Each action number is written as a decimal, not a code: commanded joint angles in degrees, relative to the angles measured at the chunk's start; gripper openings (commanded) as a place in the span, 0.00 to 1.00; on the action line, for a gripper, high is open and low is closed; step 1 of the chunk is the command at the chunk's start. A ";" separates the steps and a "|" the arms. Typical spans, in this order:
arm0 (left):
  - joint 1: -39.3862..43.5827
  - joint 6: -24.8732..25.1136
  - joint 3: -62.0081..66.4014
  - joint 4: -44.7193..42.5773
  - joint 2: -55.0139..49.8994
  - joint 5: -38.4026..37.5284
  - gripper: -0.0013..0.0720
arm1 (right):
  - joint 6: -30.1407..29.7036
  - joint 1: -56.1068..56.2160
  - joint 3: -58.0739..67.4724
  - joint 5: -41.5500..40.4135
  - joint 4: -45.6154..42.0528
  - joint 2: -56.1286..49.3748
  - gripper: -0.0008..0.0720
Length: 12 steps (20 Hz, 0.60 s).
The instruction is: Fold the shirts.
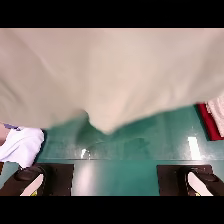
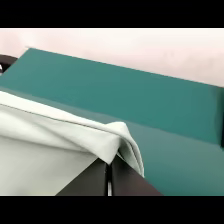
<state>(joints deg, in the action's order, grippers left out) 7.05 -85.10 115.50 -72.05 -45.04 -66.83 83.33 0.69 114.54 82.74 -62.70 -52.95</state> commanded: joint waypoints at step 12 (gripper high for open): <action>-0.07 0.07 -30.75 -14.56 -36.13 9.29 0.06 | 2.27 13.64 1.42 1.64 -8.79 -48.19 0.04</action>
<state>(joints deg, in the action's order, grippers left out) 7.01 -85.14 87.20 -82.89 -73.58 -62.63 85.56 13.32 115.90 85.45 -70.59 -92.33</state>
